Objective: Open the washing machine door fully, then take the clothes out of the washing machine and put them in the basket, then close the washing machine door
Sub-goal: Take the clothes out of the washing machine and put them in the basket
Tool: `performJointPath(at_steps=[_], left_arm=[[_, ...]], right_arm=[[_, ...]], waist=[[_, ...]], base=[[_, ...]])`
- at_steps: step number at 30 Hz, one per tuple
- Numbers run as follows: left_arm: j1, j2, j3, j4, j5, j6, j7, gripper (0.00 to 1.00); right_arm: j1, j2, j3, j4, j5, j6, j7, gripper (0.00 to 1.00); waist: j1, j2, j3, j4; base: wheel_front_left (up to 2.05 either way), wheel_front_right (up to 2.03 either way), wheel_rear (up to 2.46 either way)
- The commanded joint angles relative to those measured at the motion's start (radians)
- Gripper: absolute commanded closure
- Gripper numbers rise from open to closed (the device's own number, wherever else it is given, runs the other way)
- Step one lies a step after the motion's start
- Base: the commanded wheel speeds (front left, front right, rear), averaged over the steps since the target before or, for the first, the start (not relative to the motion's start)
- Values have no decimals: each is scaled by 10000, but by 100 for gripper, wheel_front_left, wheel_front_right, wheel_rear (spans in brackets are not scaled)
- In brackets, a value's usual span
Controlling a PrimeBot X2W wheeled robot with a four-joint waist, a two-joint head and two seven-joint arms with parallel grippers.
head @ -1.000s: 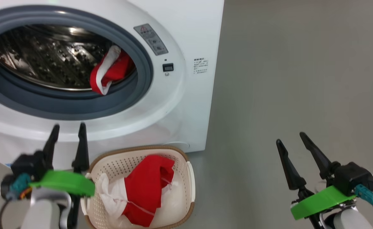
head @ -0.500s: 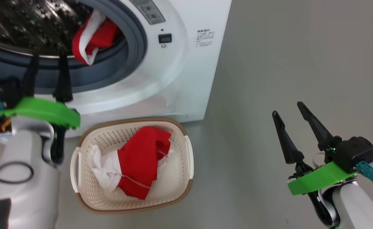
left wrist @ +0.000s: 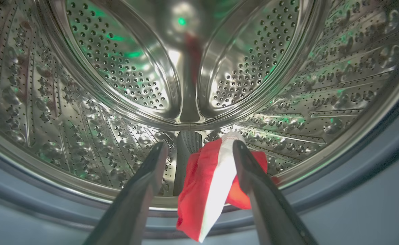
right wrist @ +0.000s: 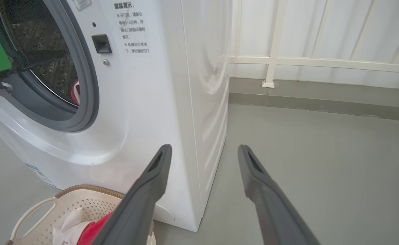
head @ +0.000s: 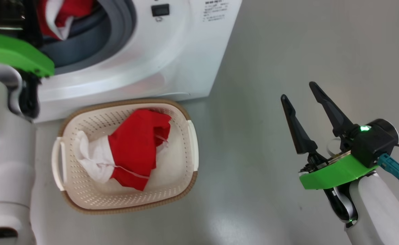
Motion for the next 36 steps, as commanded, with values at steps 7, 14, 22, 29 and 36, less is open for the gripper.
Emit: performJointPath(at_steps=[7,14,22,29,36], left_arm=[[-1236,819,-498,760,-581,-58,955,0],[-1999,1237,-1133,1907,-254,154,2322,0],[-2092,1581,-1759,2496,301,629,2823,58],[-2036,1562,-1836,2572,345,1026,2283,100],[-1738,1437,-1740,2585,136,938,1157,100]], right_arm=[[-243,-61,393,-321,3,65,-63,0],[-428,-174,807,-567,160,65,-63,0],[-449,-165,1035,-461,381,65,-63,0],[-445,-89,966,-368,441,65,-63,0],[-420,-97,1107,-276,466,65,-63,0]], waist=[[0,-1,844,-464],[0,-1,1056,-645],[0,-1,1053,-921],[0,-1,943,-872],[0,-1,702,-668]], base=[[0,0,0],[0,0,0],[0,0,0],[0,0,0],[0,0,0]])
